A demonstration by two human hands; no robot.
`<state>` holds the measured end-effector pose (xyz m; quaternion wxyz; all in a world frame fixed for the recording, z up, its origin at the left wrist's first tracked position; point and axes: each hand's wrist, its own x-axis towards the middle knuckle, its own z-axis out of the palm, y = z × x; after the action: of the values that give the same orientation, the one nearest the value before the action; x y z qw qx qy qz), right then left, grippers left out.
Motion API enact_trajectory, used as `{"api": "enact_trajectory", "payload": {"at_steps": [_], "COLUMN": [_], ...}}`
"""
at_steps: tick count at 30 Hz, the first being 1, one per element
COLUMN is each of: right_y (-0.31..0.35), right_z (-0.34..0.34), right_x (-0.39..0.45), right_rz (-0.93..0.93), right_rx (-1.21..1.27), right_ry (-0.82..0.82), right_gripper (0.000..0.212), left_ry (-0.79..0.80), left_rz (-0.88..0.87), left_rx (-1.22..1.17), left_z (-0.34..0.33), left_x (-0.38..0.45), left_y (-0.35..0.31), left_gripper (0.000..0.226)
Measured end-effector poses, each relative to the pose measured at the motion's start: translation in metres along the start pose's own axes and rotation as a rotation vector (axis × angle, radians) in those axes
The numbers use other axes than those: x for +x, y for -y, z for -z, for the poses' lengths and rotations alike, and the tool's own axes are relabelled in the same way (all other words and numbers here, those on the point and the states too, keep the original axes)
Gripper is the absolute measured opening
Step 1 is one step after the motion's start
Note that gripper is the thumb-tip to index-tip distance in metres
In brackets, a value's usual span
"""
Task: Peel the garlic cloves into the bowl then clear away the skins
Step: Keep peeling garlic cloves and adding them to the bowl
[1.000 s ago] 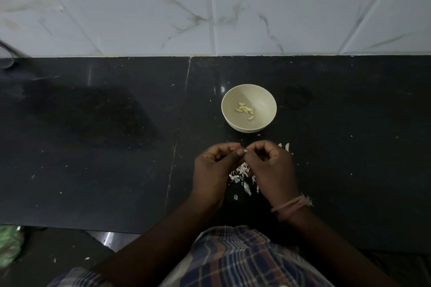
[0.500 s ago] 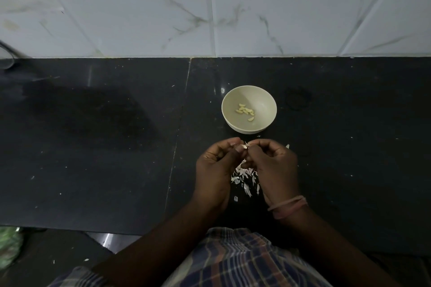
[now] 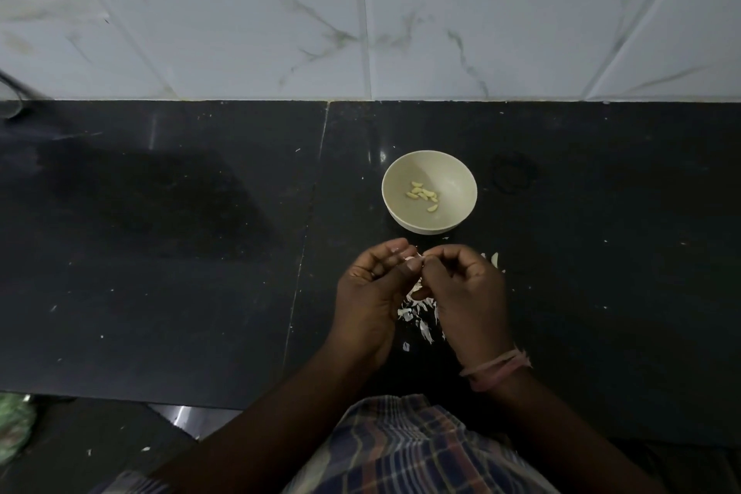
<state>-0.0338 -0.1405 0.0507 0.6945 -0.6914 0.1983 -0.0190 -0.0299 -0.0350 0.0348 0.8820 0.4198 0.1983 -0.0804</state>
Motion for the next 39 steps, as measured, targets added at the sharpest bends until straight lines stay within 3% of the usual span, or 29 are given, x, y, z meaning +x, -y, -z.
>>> {"api": "enact_trajectory", "payload": {"at_steps": [11,17,24,26,33,39], "right_y": [0.002,-0.009,-0.030,-0.030,-0.029,-0.022], "right_z": [0.004,0.003,0.009,0.013,0.025,0.021], "right_x": [0.015,0.018,0.006,0.006,-0.002,-0.015], "right_rz": [0.068,0.034,0.133,0.130,0.279,0.396], "right_rx": [-0.017,-0.053,-0.301,-0.312,-0.367,-0.319], "right_ry": [-0.126,-0.112,-0.041,0.007,0.093,0.126], "right_gripper": [0.008,0.014,0.018,0.003,0.019,0.011], "left_ry": [0.051,0.034,-0.008,-0.024,0.002,0.003], "left_rz": [0.090,0.105,0.029,-0.029,-0.141,-0.156], "left_rx": [-0.056,-0.030,0.006,0.067,0.168,0.117], "left_z": [0.000,0.009,0.014,0.014,0.016,0.019], "left_x": [0.000,0.002,0.001,-0.001,-0.014,-0.015], "left_y": [-0.005,-0.010,-0.003,0.004,0.019,0.017], "left_gripper": [0.043,0.048,0.047,0.046,0.027,0.022]}}
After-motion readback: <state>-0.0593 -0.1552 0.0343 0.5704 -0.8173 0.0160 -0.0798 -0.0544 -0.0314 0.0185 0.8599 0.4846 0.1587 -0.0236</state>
